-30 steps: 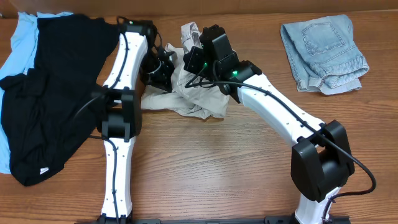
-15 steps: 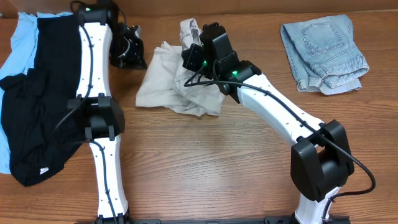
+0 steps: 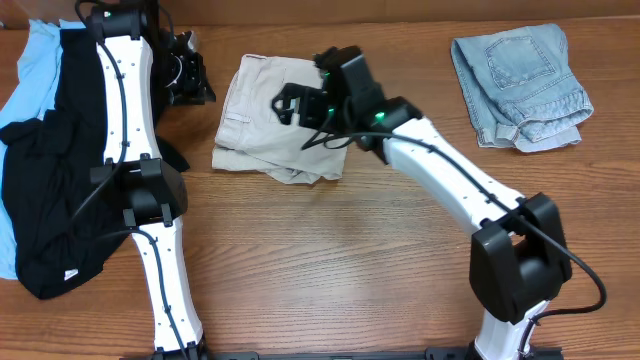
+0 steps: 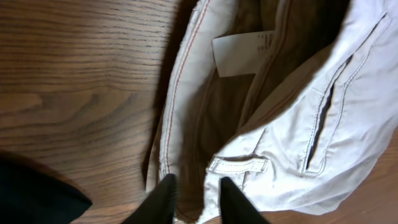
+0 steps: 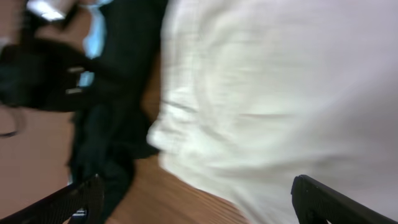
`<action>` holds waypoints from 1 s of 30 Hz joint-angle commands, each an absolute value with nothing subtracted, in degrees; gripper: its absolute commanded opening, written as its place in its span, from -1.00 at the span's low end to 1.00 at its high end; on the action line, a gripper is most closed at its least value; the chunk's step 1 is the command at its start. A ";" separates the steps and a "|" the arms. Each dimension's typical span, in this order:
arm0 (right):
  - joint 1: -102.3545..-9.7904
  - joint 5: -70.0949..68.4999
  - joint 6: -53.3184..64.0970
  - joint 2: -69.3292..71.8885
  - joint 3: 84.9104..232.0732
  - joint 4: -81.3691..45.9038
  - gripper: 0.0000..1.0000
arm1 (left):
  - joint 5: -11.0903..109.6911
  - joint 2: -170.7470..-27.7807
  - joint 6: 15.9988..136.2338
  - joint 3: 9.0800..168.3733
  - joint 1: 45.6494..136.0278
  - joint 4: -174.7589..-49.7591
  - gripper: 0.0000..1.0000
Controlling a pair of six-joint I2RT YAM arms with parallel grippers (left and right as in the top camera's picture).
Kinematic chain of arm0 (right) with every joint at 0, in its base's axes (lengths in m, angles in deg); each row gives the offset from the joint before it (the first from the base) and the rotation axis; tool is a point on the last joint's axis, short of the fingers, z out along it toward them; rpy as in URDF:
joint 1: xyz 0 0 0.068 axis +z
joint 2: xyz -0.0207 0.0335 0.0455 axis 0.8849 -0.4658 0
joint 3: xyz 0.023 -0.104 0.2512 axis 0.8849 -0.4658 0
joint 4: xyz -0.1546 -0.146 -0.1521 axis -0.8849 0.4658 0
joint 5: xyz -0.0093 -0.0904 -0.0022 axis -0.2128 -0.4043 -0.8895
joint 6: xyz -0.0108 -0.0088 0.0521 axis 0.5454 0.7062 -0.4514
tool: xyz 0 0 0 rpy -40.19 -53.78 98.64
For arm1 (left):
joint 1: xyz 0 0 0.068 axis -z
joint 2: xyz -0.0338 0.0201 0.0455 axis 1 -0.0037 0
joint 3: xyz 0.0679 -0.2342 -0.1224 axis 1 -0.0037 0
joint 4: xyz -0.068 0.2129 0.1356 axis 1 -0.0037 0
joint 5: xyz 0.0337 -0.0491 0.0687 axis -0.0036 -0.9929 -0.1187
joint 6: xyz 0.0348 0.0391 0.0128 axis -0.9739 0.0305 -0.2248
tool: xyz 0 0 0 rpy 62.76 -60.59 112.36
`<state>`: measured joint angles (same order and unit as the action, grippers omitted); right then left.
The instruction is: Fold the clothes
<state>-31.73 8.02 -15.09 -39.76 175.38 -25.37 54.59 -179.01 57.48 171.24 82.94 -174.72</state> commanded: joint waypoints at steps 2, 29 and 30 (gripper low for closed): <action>-37.81 8.70 -13.60 -36.72 176.88 -20.13 1.00 | 54.87 -176.65 54.53 172.46 84.25 -174.87 -0.24; -34.84 7.80 -26.19 -45.11 167.81 -10.22 -0.05 | 58.35 -176.65 52.67 172.46 85.58 -174.85 0.07; -34.82 8.48 -26.22 -45.11 167.16 -11.21 -0.07 | 58.52 -176.65 52.70 172.46 85.58 -174.85 0.07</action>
